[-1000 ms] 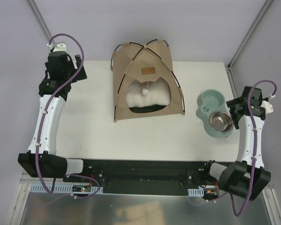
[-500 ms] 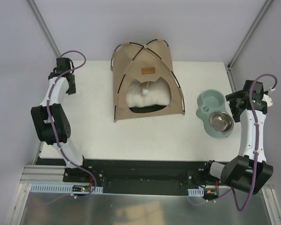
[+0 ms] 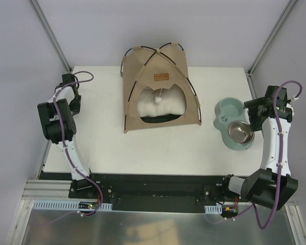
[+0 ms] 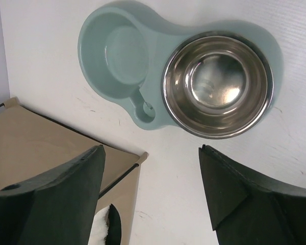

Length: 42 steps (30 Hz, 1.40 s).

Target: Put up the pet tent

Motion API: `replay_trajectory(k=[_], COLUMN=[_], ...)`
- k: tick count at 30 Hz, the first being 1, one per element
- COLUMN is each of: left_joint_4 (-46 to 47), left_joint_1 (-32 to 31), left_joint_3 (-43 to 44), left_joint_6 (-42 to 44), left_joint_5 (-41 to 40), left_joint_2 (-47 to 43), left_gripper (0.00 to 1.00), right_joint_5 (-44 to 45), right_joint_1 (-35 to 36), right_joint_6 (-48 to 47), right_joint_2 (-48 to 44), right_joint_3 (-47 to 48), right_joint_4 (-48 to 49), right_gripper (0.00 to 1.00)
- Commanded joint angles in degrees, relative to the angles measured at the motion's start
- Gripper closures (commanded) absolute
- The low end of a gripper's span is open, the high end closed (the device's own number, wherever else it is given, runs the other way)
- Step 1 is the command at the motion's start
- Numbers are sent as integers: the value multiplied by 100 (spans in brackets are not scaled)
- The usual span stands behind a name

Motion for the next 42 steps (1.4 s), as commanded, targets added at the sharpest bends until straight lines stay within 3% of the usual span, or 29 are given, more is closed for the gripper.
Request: replay_trajectory(k=[1,8,16,26,42], left_joint_4=[299,492,580,1037,1345], left_joint_1=[48,400,804,822,989], left_joint_3=[108,11,11,81,152], left_joint_6=[495,918,1208,1682,1929], left_joint_5=[162,189,461,339,822], left_joint_2=[146,260,471,735,884], left_gripper=[33,30,46,41,53], right_joint_5=[-223,-170,-293,-232,-118], right_joint_1=[73,73,161,539,1189], right_joint_6=[271,350,500,631,737], right_joint_2=[-256,-239,112,526,1079], right_joint_3=[-106,-160,104,411,965], right_joint_4=[-173,-331,-454,-560,-780], right_gripper=[20,21,24,26,27])
